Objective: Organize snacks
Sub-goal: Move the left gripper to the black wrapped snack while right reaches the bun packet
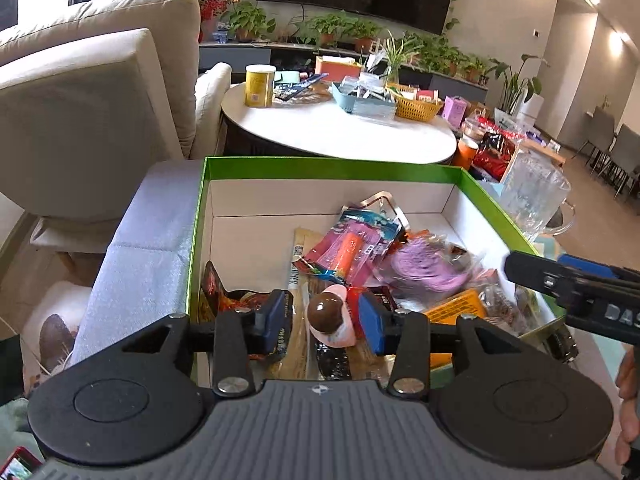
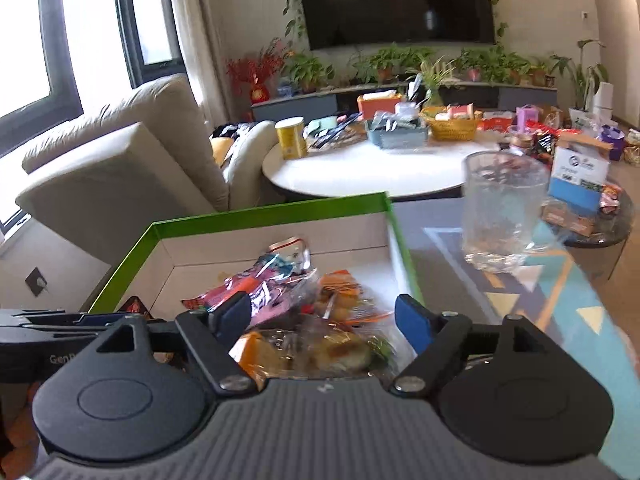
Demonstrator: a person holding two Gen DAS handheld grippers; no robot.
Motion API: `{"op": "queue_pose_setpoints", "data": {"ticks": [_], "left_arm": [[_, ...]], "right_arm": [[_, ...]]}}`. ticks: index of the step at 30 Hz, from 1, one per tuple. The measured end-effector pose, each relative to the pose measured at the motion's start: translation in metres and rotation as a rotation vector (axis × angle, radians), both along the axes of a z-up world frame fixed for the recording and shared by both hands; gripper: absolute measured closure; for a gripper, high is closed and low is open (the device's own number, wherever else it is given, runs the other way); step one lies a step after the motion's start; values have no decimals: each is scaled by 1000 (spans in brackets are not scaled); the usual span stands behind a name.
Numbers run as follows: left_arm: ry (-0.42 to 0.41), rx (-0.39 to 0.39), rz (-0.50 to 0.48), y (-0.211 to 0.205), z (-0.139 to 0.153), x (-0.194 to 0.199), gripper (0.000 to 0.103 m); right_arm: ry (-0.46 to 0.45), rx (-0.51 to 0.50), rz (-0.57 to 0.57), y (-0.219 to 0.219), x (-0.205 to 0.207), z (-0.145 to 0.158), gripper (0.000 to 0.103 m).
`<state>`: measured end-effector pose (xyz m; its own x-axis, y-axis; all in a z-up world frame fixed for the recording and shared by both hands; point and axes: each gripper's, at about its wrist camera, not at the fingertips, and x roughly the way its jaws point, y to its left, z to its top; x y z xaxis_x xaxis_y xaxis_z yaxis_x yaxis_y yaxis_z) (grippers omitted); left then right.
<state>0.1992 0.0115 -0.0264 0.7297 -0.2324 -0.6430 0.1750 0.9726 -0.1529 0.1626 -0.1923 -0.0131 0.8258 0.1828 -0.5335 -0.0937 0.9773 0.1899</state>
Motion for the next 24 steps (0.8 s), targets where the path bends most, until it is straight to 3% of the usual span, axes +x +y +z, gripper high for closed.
{"op": "queue_pose_setpoints", "data": {"ticks": [8,12,17,24], "left_arm": [[-75,1,24,-2,19,-31,62],[-91,-8,23,-5,26,-41,61],[-95,12,25,-9,30,-56,61],[-85,11,36,0,29,-74,61]], "right_arm": [[-38,-33,-23,-27,-38,13,45],[-29,-38,-88,-49,-53,9,45],[67,79,-94,-55,-68,-6,45],[262,161,-41,-19,-69,-43,45]]}}
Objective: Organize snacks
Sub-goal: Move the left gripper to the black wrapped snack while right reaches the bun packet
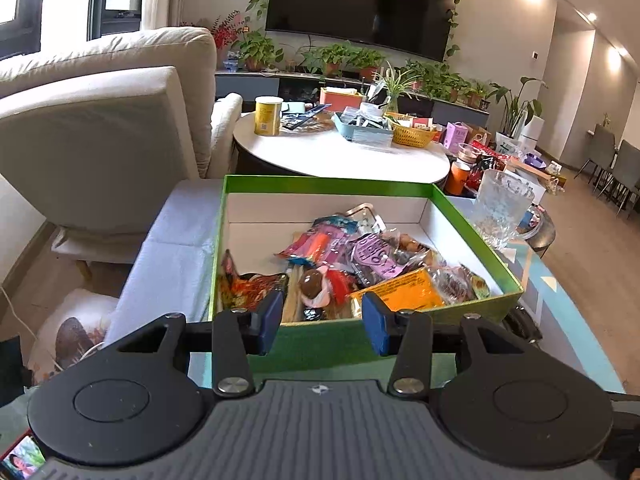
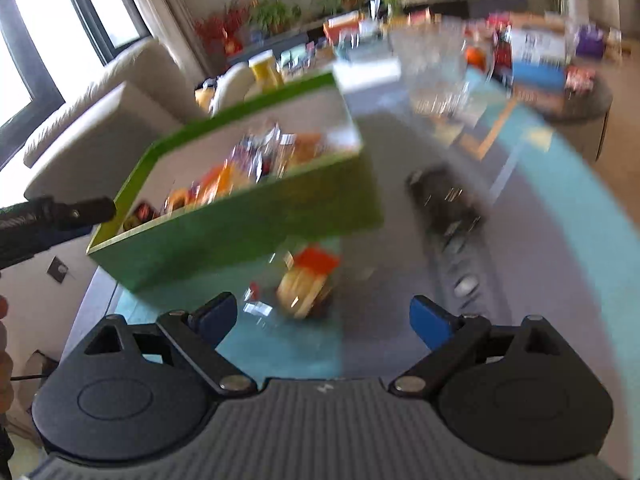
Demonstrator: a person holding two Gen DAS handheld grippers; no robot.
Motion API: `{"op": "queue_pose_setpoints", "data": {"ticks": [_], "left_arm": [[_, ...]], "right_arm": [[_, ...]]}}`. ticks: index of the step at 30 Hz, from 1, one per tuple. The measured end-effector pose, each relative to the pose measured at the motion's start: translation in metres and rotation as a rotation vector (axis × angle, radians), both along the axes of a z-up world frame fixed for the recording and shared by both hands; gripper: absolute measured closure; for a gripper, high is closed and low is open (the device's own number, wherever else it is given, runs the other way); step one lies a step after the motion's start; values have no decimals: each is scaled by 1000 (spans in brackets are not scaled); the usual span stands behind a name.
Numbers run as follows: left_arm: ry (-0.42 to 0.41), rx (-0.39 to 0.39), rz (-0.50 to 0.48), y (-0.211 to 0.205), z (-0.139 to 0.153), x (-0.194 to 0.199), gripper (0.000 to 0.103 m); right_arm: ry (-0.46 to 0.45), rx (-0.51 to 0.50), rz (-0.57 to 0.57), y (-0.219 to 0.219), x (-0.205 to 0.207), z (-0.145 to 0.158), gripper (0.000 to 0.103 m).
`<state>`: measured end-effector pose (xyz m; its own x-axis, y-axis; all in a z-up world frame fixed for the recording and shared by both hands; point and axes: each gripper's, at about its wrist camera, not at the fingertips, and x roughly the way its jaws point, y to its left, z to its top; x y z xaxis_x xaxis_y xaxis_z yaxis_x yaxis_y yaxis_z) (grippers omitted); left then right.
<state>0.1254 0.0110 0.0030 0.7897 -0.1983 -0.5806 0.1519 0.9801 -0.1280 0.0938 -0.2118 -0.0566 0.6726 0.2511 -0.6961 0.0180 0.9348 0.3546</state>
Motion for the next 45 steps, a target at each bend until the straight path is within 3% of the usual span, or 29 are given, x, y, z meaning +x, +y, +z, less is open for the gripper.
{"op": "queue_pose_setpoints", "data": {"ticks": [10,16,21,24,29,35,40,45], "left_arm": [[12,6,10,12,-2,-15,61],[56,15,-14,8,-17,-19,61],[69,6,-75,-11,-23,-24,61],[62,17,-125,-30,-23,-28,61],[76,-43,-234,-69,-23,-22,61],[85,-49,-385,-142,-23,-16,61],[155,-25,-364,-202,-28,13,60],[213,119,-293,-251,-46,43,60]], "right_arm": [[29,-92,-123,31,28,-8,44],[-21,-209,-51,36,26,-15,45],[-33,-194,-46,11,13,-12,45],[-36,-198,-67,-7,-1,-10,46],[-40,-195,-120,-47,-30,-7,45],[-46,-190,-160,-73,-53,-12,45],[-75,-229,-140,-78,-56,-13,45],[-73,-184,-155,-95,-62,-15,46]]}}
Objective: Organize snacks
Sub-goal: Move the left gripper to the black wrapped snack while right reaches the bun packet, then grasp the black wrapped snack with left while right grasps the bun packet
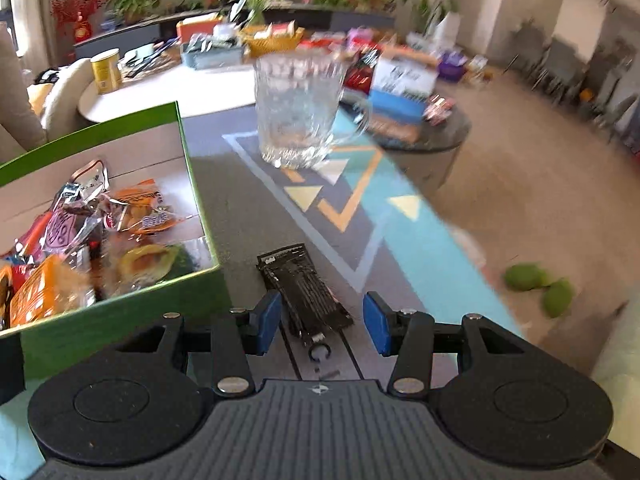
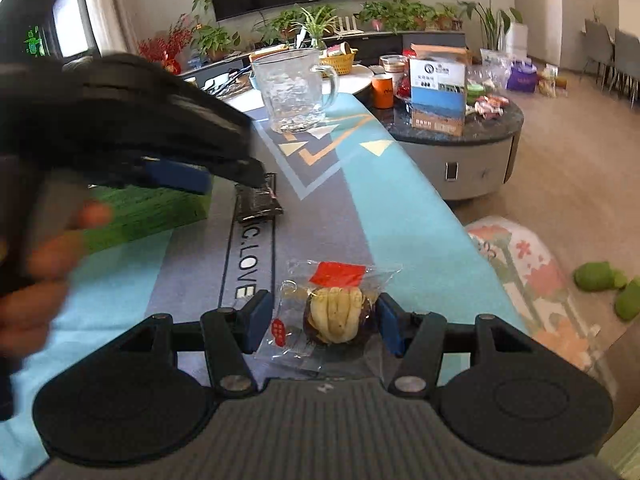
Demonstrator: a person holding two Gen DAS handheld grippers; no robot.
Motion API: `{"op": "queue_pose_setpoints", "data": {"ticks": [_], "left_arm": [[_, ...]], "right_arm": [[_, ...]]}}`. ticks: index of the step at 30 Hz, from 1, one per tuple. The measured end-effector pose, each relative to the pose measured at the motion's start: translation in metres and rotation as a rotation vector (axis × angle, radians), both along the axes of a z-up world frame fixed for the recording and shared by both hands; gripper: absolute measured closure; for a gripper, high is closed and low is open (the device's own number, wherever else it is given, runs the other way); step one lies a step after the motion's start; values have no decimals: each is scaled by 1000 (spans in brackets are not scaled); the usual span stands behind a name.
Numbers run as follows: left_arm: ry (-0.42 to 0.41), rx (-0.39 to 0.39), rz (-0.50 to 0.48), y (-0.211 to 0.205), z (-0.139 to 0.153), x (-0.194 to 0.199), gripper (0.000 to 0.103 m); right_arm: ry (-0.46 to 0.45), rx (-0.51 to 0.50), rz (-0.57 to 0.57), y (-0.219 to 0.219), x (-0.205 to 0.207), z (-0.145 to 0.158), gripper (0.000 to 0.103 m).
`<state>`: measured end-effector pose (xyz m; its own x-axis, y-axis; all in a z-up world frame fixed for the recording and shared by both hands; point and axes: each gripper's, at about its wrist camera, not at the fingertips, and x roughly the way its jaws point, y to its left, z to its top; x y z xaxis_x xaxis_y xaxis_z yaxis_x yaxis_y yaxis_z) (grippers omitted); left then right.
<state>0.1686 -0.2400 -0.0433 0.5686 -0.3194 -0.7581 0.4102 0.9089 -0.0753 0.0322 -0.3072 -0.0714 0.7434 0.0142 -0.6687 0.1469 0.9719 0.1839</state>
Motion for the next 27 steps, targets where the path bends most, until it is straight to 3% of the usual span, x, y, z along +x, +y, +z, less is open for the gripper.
{"op": "queue_pose_setpoints", "data": {"ticks": [5,9,15,16,22,27], "left_arm": [[62,75,39,-13,-22,10,60],[32,79,23,-15,-23,10,61],[19,11,-1,-10,-21,8,75],[14,-3,-16,-9,-18,5,85],[-66,-100,-121,31,19,-37,85],[-99,-166,-111,79,43,-61,85]], "right_arm": [[-10,10,5,-4,2,-1,46],[-22,18,11,-5,1,-2,46],[-21,20,1,-7,-2,-2,46],[-20,19,0,-7,-3,-2,46],[-17,15,-26,-10,-6,0,46],[-17,15,-39,-9,-6,1,45]]}}
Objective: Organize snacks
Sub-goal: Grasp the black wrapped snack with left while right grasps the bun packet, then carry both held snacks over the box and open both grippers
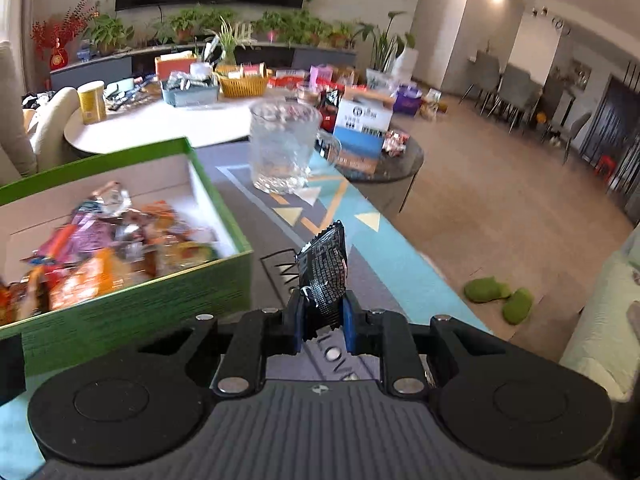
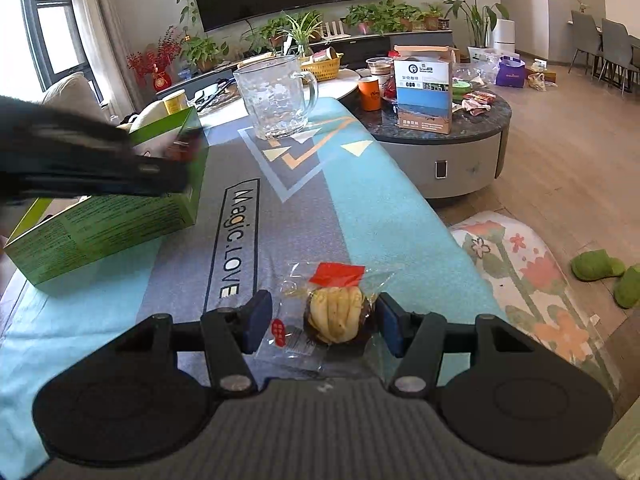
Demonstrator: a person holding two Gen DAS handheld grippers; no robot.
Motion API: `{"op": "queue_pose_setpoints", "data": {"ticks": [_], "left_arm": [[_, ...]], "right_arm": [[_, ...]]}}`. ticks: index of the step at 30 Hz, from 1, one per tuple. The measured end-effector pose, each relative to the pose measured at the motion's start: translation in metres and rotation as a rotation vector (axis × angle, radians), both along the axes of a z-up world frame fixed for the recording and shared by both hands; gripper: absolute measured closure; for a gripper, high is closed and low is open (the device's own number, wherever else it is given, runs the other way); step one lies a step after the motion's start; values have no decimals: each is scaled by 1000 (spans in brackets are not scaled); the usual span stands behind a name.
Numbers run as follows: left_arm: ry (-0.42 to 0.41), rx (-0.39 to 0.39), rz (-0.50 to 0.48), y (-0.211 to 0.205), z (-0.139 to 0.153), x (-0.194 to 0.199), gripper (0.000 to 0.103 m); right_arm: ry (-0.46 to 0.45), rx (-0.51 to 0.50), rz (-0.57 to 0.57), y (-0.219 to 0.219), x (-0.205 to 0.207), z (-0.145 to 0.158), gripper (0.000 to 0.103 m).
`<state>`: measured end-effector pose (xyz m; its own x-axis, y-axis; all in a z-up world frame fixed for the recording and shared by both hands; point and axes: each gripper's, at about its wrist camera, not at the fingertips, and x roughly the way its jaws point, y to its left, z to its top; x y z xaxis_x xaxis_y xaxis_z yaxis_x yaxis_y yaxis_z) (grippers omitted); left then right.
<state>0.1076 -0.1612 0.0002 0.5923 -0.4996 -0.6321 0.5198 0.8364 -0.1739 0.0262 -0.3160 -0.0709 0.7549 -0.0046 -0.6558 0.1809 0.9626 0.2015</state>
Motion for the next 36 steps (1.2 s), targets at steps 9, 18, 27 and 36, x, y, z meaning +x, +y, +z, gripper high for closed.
{"op": "queue_pose_setpoints", "data": {"ticks": [9,18,27,36], "left_arm": [[-130,13,139,95,22,-28,85],[-211,15,306,147,36,-1,85],[-171,-16,330,166,17,31,85],[-108,-30,355,182,3,73,83]], "right_arm": [[-84,-14,50,23,2,29,46],[-206,-19,187,73,33,74,46],[-226,-22,280,118,82,85,46],[-194,-33,282,141,130,79,46]]}}
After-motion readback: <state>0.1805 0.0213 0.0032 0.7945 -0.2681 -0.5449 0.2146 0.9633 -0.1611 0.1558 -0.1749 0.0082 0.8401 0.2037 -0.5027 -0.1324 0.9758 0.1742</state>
